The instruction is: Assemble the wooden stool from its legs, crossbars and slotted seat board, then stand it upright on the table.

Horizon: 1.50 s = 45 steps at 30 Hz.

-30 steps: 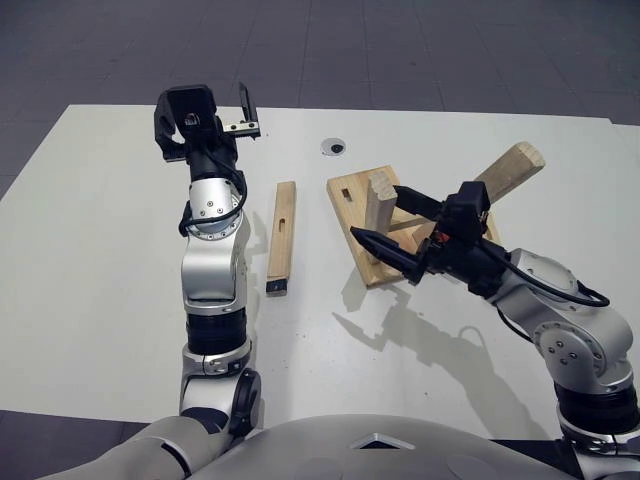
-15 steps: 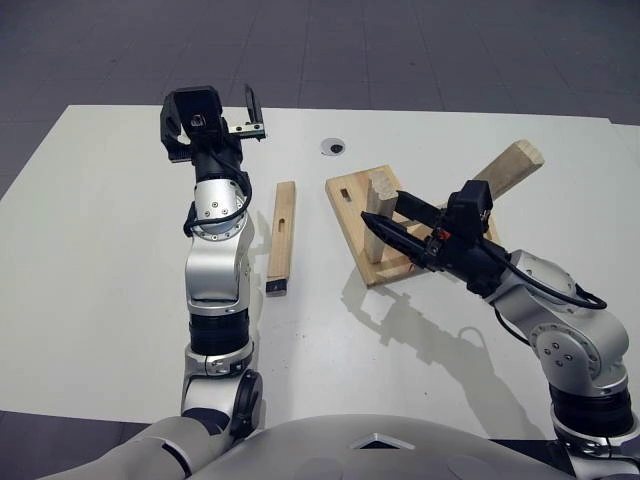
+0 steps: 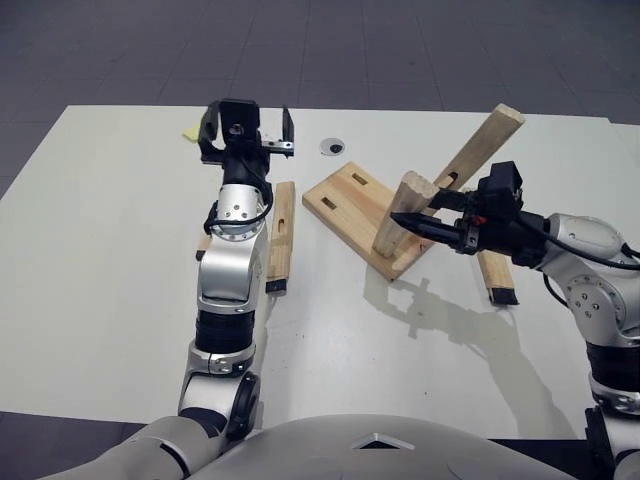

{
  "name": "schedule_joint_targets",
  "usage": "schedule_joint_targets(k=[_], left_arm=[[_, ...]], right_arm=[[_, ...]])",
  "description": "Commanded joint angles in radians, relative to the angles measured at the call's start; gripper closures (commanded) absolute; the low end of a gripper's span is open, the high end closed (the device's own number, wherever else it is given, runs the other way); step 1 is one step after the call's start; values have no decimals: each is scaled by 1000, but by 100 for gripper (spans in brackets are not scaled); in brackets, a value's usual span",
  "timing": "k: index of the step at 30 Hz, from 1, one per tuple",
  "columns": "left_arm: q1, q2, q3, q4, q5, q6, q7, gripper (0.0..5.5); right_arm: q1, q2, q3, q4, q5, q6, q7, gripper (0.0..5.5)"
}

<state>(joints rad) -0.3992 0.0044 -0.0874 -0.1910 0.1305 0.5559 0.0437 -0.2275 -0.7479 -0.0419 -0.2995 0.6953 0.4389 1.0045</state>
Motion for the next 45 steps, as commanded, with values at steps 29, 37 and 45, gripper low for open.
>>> schedule_joint_targets(k=[29, 37, 45], left_arm=[[-296, 377, -278, 622, 216, -359, -369, 10], [-466, 407, -321, 965, 288, -739, -374, 10], [-365, 527, -335, 842, 272, -925, -574, 10]], right_arm=[[-59, 247, -379, -178, 234, -89, -474, 150], [-1, 350, -397, -242, 333, -82, -696, 20], [11, 361, -321, -232, 310, -38, -758, 14]])
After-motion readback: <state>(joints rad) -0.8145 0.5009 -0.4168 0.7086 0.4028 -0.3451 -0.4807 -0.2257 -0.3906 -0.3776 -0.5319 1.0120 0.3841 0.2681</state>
